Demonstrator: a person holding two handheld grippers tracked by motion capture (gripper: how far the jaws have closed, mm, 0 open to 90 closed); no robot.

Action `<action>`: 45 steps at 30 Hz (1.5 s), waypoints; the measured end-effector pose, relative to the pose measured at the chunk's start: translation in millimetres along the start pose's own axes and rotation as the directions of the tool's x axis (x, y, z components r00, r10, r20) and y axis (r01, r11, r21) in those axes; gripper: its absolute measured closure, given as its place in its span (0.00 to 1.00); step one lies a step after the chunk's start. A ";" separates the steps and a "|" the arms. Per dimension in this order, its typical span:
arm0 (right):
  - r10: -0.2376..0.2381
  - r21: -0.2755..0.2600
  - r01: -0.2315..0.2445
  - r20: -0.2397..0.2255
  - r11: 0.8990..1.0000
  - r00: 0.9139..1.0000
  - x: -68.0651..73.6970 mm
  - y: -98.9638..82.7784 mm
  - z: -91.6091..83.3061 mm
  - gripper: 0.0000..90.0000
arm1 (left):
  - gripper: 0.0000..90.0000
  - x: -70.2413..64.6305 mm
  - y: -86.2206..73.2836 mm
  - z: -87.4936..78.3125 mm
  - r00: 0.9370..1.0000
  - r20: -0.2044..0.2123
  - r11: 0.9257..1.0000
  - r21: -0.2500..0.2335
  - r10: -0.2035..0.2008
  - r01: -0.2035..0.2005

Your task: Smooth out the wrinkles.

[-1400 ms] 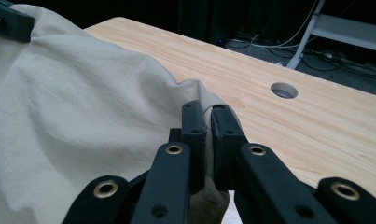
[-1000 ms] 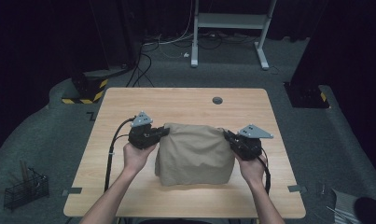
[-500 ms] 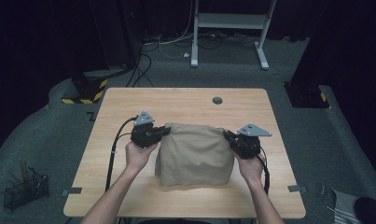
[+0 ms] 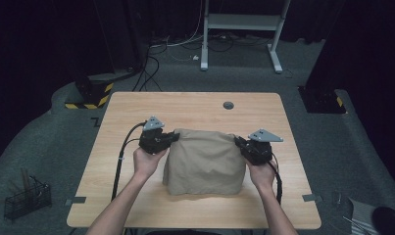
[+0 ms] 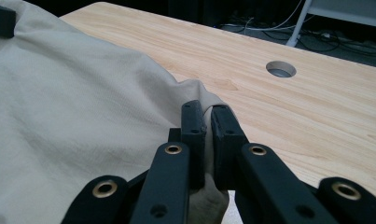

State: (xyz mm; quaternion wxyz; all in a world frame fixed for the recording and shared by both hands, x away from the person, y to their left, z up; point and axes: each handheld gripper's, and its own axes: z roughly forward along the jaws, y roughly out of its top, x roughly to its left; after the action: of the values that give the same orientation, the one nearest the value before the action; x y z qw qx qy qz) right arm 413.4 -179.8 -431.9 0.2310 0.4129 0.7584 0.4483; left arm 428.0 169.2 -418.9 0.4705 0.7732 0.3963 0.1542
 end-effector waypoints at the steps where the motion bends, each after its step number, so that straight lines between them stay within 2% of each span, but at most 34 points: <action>1: 0.001 0.003 -0.001 0.001 1.000 1.000 0.0 -0.2 0.2 0.94 | 0.93 0.0 -0.2 0.6 1.000 -0.001 1.000 0.001 0.000 0.000; 23: 0.006 0.036 -0.006 0.017 0.999 1.000 -5.4 -3.8 12.2 0.94 | 0.93 5.8 -3.3 15.2 1.000 -0.017 1.000 0.026 -0.014 0.015; 29: 0.011 0.055 -0.013 0.023 0.998 1.000 -7.4 -5.7 18.0 0.94 | 0.93 7.4 -4.9 19.9 1.000 -0.027 0.999 0.037 -0.007 0.008; 45: 0.016 0.095 -0.020 0.042 0.995 0.999 -10.9 -11.2 31.8 0.94 | 0.93 13.1 -11.4 34.8 0.999 -0.044 0.997 0.070 -0.020 0.023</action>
State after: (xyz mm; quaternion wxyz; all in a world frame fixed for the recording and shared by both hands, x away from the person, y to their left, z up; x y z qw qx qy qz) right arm 437.7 -176.2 -457.5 0.2224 0.4393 0.7704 0.4050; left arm 452.3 160.9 -448.1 0.4358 0.7816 0.4198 0.1517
